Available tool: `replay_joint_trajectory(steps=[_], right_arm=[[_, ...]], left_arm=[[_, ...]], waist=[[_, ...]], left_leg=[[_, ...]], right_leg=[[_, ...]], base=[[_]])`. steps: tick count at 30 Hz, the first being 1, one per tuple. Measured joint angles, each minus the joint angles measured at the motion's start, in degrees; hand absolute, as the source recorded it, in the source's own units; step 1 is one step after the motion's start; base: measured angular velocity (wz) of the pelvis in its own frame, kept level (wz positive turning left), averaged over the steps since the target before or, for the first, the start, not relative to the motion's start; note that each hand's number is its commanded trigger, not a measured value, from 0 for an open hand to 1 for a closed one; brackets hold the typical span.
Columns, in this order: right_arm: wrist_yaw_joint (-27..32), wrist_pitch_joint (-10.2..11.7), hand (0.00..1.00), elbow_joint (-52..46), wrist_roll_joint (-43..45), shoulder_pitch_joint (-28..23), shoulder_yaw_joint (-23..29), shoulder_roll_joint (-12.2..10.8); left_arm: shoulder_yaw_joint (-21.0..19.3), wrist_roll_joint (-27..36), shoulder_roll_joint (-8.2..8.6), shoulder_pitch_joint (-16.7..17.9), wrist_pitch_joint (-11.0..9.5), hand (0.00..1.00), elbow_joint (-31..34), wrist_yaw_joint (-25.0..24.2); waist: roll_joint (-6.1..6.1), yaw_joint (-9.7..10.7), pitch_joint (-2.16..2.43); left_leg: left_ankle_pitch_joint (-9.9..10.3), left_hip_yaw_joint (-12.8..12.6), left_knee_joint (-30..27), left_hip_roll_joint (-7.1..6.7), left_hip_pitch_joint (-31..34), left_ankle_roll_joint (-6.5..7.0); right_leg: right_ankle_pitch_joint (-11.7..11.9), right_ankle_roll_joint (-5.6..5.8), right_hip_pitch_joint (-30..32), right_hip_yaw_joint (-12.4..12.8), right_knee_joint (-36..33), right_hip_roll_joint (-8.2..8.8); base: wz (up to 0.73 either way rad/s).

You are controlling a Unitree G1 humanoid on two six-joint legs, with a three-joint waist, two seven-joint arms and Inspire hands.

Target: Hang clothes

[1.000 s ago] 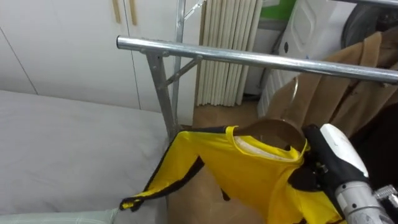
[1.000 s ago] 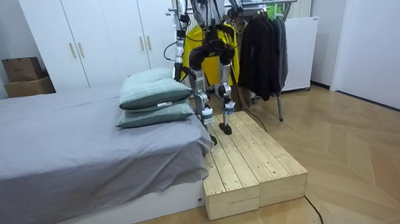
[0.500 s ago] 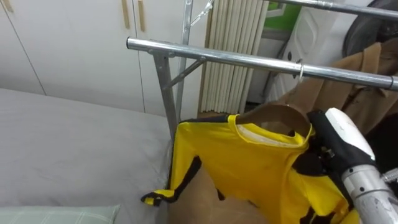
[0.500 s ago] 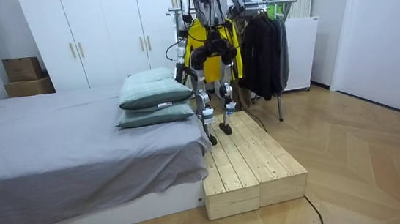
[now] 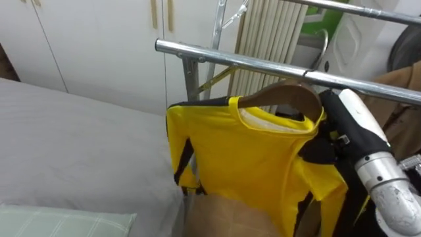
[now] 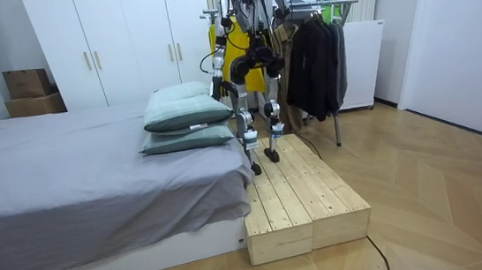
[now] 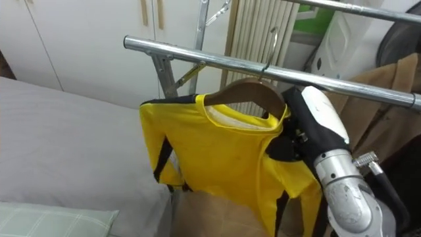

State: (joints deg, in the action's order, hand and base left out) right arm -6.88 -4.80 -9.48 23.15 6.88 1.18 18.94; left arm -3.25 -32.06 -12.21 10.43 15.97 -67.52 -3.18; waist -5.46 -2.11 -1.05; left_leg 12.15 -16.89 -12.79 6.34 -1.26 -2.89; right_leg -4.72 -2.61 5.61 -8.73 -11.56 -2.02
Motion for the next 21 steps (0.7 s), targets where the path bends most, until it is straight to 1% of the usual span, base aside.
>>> replay_joint_trajectory(steps=[7, 8, 10, 12, 14, 19, 21], right_arm=[[-0.58, 0.04, 1.0, 3.1, -3.8, 1.62, -0.04, -0.01], [-1.01, 0.13, 1.0, 4.7, -5.31, 2.12, -0.04, -0.01], [-1.33, 0.06, 1.0, 7.68, -8.52, 2.66, 0.04, -0.01], [-1.61, -0.03, 1.0, 11.21, -14.2, 2.7, 0.0, -0.02], [-2.03, -0.16, 1.0, 12.73, -16.47, 2.7, 0.0, -0.03], [-2.13, -0.08, 1.0, 15.06, -18.94, 2.71, -0.05, -0.13], [-2.17, 0.04, 1.0, 18.59, -19.6, 3.22, -0.55, -0.3]], left_arm=[[-0.68, -0.25, -0.01, 0.08, -0.02, 0.0, 0.64, -0.03], [-1.06, -0.22, -0.01, 0.08, -0.02, 0.0, 0.79, -0.03], [-1.09, -0.21, -0.02, 0.08, -0.02, 0.0, 1.18, -0.02], [-1.09, -0.21, -0.05, 0.07, -0.02, 0.0, 1.73, -0.02], [-1.15, -0.22, -0.05, 0.07, -0.02, 0.0, 1.92, -0.02], [-1.15, -0.24, -0.05, -0.06, -0.03, 0.0, 2.29, -0.01], [-1.11, -0.24, -0.05, -0.13, -0.06, 0.0, 2.31, -0.01]], waist=[[-0.06, -0.47, -0.05], [-0.07, -0.71, -0.07], [-0.07, -1.17, -0.07], [-0.08, -1.6, -0.07], [-0.08, -1.78, -0.08], [-0.03, -2.79, -0.11], [-0.02, -3.06, -0.12]], left_leg=[[0.0, 0.44, 0.07, 0.02, -0.13, 0.0], [0.0, 0.48, 0.08, 0.02, -0.13, 0.0], [0.01, 0.61, 0.08, 0.03, -0.13, -0.01], [0.01, 1.25, 0.03, 0.03, -0.07, -0.01], [0.01, 1.38, 0.03, 0.03, 0.01, -0.01], [0.01, 1.76, -0.13, 0.04, -0.07, -0.02], [0.01, 1.89, -0.21, -0.04, -0.41, -0.02]], right_leg=[[-0.02, 0.03, -0.77, -0.72, 0.8, 0.28], [-0.02, 0.03, -0.83, -0.75, 0.82, -0.01], [-0.02, 0.03, -0.88, -0.86, 0.86, 0.02], [-0.03, 0.04, -0.96, -1.1, 0.87, 0.29], [-0.05, 0.06, -0.95, -1.34, 0.87, 0.38], [-0.08, 0.01, -1.18, -1.62, 0.83, 0.46], [-0.31, 0.16, -1.65, -1.67, 0.88, 0.5]], base=[[0.05], [0.0], [0.02], [0.07], [0.03], [0.01], [0.07]])
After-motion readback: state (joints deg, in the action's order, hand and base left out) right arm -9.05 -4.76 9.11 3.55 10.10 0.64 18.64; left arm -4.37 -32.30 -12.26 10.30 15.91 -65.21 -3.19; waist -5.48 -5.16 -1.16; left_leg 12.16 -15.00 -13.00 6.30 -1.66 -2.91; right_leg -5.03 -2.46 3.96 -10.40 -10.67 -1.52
